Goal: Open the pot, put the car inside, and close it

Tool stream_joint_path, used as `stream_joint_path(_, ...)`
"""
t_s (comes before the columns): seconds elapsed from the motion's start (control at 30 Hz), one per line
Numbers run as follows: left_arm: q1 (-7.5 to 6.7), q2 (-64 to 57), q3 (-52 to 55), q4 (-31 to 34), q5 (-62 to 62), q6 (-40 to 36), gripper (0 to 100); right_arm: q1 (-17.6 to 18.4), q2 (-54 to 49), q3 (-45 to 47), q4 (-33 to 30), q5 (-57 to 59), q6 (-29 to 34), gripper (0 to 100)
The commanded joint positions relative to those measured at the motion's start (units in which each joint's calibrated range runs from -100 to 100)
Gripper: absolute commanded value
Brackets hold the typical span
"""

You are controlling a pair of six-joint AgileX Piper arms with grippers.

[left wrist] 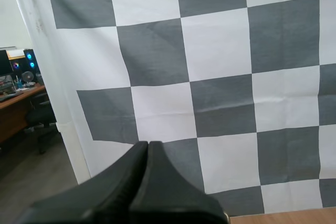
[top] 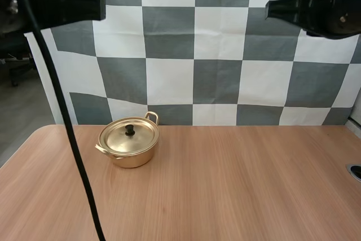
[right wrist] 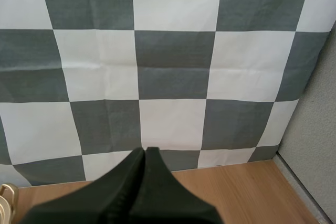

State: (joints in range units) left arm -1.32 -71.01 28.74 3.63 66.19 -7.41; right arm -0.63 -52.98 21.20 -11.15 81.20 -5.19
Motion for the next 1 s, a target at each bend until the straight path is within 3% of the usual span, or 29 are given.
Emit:
stream_joint_path(0.0,-0.04,-6.04,26.8,0.06,-11.08,0.06,0,-0.02,-0.45,18.49,-0.42,-16.53,0.04,0)
stream_joint_path(0.17,-0.04,-13.09,43.93,0.06,-36.43,0.06,0,-0.02,-0.49,27.34,-3.68,-27.83,0.04,0)
stream_joint_path(0.27,-0.04,-17.5,51.83,0.06,-44.63,0.06,0,-0.02,-1.74,29.84,-2.05,-23.56,0.04,0)
stream_joint_path(0.37,-0.04,-21.6,57.68,0.06,-45.49,0.06,0,0.15,-5.67,32.18,-3.97,-20.61,0.04,0)
stream_joint_path(0.63,-0.04,-28.99,67.84,-2.48,-45.49,0.06,0,1.32,-15.76,41.87,-3.69,-31.63,0.04,0)
stream_joint_path(0.97,0.03,-28.99,71.26,-4.33,-42.0,0.06,0,1.32,-25.93,58.63,-3.56,-44.85,0.04,0)
